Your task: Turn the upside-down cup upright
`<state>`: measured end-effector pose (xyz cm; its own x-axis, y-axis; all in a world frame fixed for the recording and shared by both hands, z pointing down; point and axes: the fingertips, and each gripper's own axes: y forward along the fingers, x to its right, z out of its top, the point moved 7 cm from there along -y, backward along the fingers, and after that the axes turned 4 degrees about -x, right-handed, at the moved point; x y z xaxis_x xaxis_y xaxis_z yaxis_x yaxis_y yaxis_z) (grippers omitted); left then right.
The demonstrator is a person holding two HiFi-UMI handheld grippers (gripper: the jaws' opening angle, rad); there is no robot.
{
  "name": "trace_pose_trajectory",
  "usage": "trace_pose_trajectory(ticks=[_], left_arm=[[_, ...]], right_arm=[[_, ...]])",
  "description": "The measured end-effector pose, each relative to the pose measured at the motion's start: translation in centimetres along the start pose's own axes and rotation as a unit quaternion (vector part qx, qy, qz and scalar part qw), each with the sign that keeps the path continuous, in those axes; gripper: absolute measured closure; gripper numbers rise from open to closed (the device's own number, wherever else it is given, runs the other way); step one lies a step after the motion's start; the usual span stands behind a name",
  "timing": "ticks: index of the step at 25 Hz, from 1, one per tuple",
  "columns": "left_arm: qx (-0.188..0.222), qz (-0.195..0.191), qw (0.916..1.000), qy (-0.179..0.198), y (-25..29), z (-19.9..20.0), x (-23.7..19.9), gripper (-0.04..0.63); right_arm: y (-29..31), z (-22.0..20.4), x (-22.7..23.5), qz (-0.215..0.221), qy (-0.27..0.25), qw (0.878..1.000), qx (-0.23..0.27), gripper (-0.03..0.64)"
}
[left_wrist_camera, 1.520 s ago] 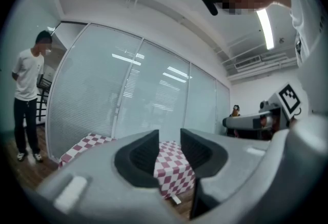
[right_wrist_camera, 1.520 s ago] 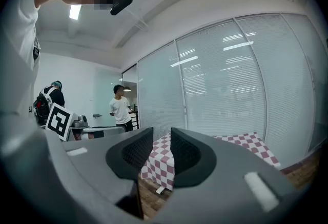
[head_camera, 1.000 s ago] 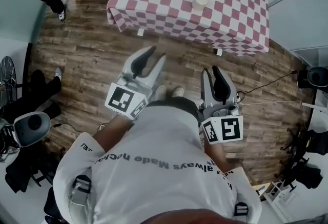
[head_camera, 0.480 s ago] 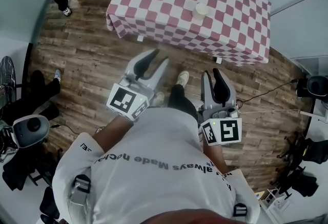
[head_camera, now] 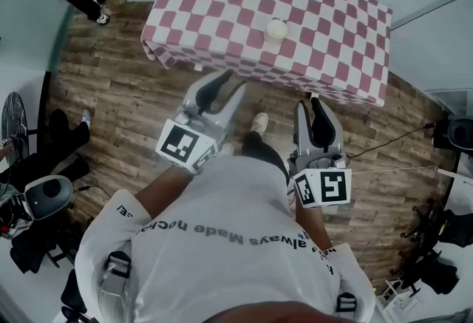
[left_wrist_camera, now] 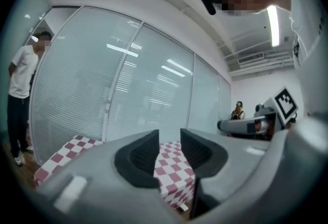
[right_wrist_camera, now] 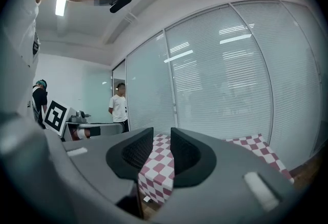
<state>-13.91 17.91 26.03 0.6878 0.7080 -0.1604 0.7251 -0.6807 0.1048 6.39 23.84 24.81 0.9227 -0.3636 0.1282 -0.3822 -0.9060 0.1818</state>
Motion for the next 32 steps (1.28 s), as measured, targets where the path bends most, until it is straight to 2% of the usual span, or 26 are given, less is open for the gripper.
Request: trace_pose_trajectory(ticks=[9,14,23,32], left_arm=[[-0.014,-0.014,0.9998,0.009,13.0,1.6,2.0,0.465],[-0.023,-0.013,0.9996,0.005,17.8,0.6,2.5,0.465],[-0.028,0.000,0.9996,0.002,20.1,0.6,0.8,0.465],[-0.027,0.010,0.9995,-0.015,20.5,0.8,-5.9,0.465]], right_arm=[[2.6,2.0,12.6,-0.013,0.012,1.000,0.006,0.512],[3.9,1.4,17.4,-0.013,0.018,1.000,-0.003,0.512],[6.7,1.8,19.2,0.000,0.017,1.000,-0.009,0.512],[13.2,2.8,17.2,0.008,0.007,1.000,-0.022,0.512]])
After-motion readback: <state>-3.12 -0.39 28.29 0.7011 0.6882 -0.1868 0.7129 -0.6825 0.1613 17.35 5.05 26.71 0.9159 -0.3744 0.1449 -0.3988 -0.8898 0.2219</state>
